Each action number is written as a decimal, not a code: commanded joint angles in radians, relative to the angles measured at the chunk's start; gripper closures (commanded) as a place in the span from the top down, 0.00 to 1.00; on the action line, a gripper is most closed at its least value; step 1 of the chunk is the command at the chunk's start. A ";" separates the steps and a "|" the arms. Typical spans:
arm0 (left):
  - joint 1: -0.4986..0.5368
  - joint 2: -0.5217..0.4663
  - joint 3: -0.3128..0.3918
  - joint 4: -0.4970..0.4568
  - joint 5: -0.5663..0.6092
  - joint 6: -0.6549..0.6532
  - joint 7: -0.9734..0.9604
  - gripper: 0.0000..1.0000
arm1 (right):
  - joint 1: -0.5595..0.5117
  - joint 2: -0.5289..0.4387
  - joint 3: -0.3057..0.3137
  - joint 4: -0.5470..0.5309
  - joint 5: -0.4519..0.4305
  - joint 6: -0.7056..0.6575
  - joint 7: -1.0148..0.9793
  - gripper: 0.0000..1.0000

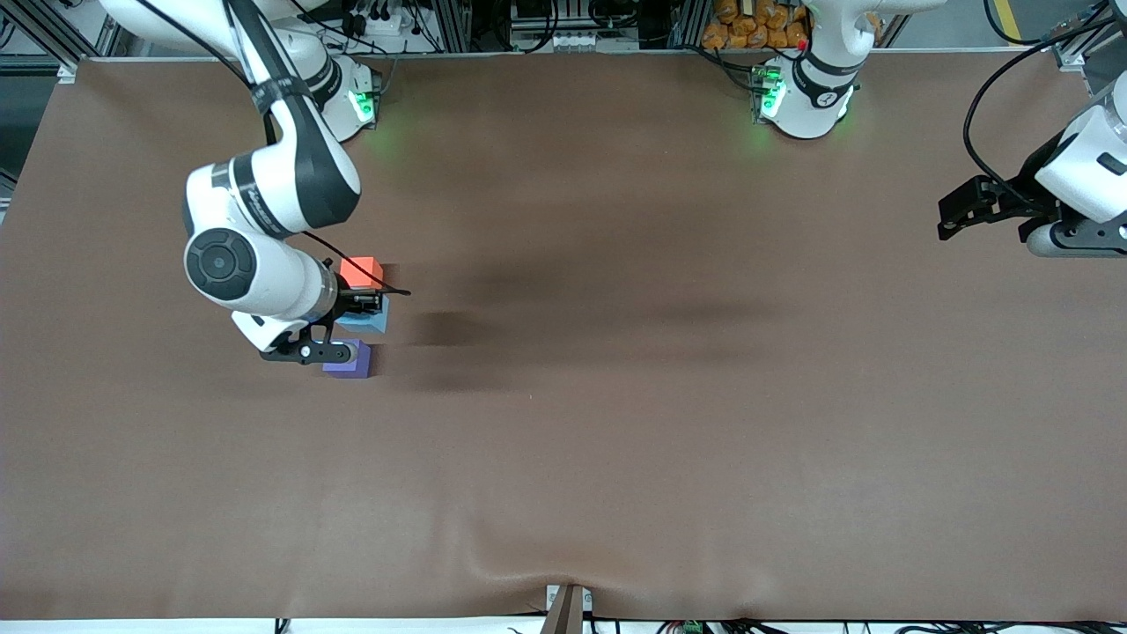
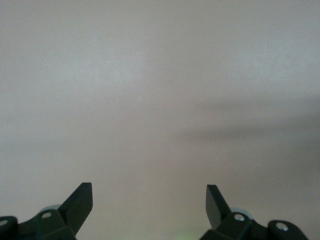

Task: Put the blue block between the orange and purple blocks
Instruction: 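Carry the blue cube with the right gripper between orange and purple cubes, then lower the blue cube and open the right gripper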

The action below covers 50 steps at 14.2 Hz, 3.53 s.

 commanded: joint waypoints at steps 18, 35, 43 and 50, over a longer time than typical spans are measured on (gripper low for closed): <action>0.012 0.004 0.001 0.003 -0.016 0.003 -0.014 1.00 | -0.112 -0.058 0.017 -0.333 -0.009 0.331 -0.148 0.00; 0.012 0.006 0.001 0.001 -0.016 0.001 -0.016 1.00 | -0.118 0.006 0.017 -0.421 -0.012 0.502 -0.148 0.00; 0.012 0.006 0.001 0.001 -0.016 0.003 -0.016 1.00 | -0.148 -0.010 0.020 -0.286 0.005 0.275 -0.137 1.00; 0.010 0.006 0.001 0.006 -0.016 0.003 -0.014 1.00 | -0.242 0.000 0.019 0.261 0.077 -0.174 -0.144 1.00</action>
